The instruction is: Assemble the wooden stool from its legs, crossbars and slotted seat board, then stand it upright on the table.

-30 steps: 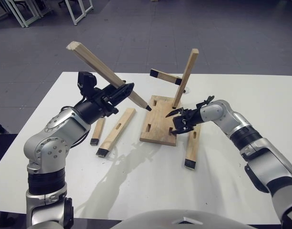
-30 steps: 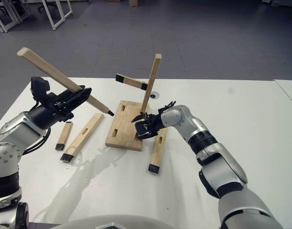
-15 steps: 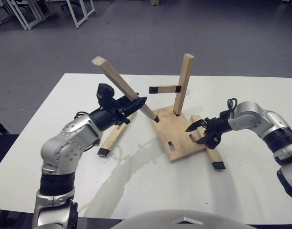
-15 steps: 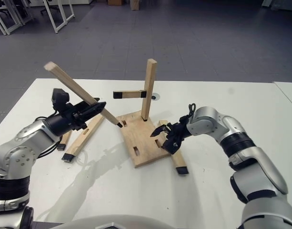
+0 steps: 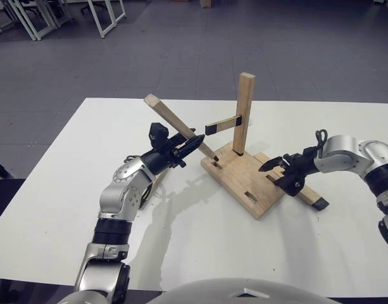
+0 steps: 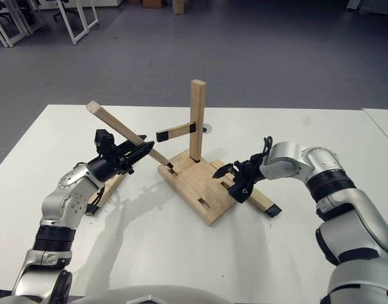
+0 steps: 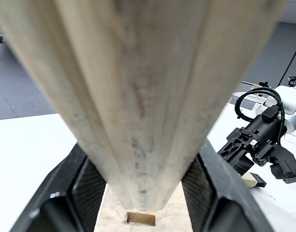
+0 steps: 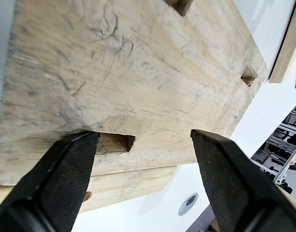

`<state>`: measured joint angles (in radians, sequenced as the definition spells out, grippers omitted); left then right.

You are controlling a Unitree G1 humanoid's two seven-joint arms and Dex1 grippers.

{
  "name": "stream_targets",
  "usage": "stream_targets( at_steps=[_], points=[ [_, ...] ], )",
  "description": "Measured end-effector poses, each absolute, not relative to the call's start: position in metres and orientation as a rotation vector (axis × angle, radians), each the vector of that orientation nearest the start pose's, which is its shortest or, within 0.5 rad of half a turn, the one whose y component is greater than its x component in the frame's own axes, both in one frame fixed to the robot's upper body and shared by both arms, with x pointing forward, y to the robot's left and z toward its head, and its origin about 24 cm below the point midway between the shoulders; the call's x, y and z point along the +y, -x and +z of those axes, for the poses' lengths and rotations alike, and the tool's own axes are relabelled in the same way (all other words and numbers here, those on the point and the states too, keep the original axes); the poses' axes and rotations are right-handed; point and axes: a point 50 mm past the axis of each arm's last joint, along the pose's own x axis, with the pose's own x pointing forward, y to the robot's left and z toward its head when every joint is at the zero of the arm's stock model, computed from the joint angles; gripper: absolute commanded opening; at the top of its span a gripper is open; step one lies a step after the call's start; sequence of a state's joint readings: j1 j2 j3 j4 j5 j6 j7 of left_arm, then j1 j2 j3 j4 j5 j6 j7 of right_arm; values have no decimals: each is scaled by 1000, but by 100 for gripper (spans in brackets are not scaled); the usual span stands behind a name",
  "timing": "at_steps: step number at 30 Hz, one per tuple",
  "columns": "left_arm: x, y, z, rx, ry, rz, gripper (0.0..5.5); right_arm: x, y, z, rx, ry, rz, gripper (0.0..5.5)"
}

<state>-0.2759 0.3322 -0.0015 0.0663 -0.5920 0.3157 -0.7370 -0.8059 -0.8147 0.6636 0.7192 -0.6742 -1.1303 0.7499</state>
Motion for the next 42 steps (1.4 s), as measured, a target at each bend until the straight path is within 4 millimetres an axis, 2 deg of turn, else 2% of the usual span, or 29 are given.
stream_targets(
  at_steps=[3, 7, 13, 20, 29, 31, 34, 38, 40, 42],
  points=[
    [159, -294, 85, 67, 274, -856, 204, -194, -301, 91, -158, 1791, 1651, 350],
    [152, -300, 78, 96, 288, -885, 204, -193, -302, 91, -161, 1795, 1649, 350],
    [150, -302, 67, 157, 256, -899, 204, -192, -303, 90, -160, 1798, 1646, 350],
    [143, -314, 68, 184, 190, -922, 204, -191, -303, 89, -148, 1802, 1627, 350],
    [140, -314, 72, 213, 133, -948, 204, -190, -296, 94, -103, 1727, 1526, 350],
    [140, -314, 73, 232, 121, -954, 204, -189, -296, 99, -94, 1693, 1482, 350],
    [140, -315, 76, 271, 92, -961, 204, -184, -302, 124, -144, 1642, 1361, 350],
    [138, -317, 79, 301, 88, -949, 204, -188, -305, 134, -117, 1640, 1277, 350],
    [137, -318, 80, 320, 85, -943, 204, -182, -312, 140, -141, 1553, 1193, 350],
    [136, -319, 81, 332, 79, -939, 204, -168, -317, 145, -191, 1450, 1150, 350]
  ],
)
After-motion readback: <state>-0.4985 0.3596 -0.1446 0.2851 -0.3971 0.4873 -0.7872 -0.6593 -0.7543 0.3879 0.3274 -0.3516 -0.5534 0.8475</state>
